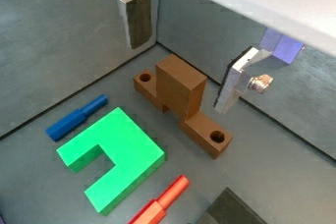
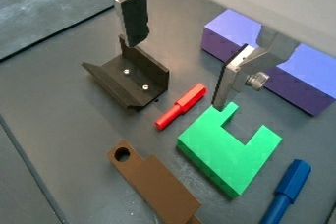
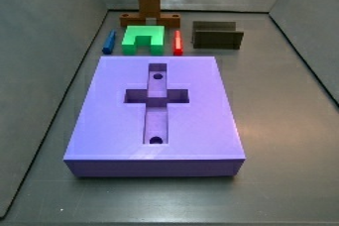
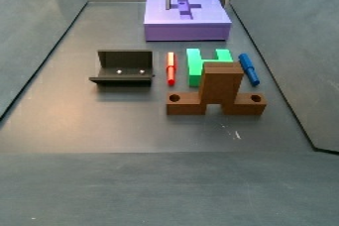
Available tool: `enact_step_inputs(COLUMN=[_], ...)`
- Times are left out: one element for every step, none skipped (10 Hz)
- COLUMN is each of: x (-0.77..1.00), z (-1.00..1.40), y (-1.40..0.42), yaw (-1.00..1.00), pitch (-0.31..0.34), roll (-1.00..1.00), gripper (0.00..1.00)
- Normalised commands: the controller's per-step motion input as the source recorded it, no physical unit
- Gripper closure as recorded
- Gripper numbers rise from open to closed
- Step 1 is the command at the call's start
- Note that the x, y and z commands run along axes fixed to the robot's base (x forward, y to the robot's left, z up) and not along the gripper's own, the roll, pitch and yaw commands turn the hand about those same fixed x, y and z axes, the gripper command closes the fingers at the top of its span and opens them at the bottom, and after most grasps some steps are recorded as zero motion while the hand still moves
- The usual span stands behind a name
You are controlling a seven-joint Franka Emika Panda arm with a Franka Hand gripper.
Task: Pick up the green object. Move up. Place the green object on the fixture. Regrasp the green object. Move to above the board. Insert the green object.
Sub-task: Pick up the green object.
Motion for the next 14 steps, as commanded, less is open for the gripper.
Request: enact_step_inputs(x=[0.0, 0.0, 0.03, 0.0, 0.0, 0.0, 0.0, 0.0, -0.05, -0.17, -0.13, -0.18, -0.19, -0.06], z=[0.0, -0.11, -0.65, -0.65, -0.7, -0.69, -0.71, -0.75, -0.54, -0.47, -0.52, -0.58, -0.37, 0.18], y=[-0.01, -0.23, -0.86, -0.76, -0.29, -0.28, -0.36, -0.2, -0.2, -0.25, -0.35, -0.31, -0.12, 0.11], yaw=[0.0, -0.02, -0.12, -0.13, -0.15, -0.11, -0.1, -0.11, 0.0, 0.0, 0.0, 0.0, 0.0, 0.0], pitch=[0.0, 0.0, -0.031, -0.164, -0.136, -0.131, -0.141, -0.16, -0.124, -0.114, -0.114, -0.124, -0.1, 0.0], roll=[0.04, 0.0, 0.0, -0.12, -0.18, -0.18, -0.14, -0.12, -0.07, 0.0, 0.0, 0.02, 0.0, 0.08], gripper=[0.0, 0.0, 0.0, 0.0, 0.0, 0.0, 0.0, 0.0, 0.0, 0.0, 0.0, 0.0, 0.0, 0.0])
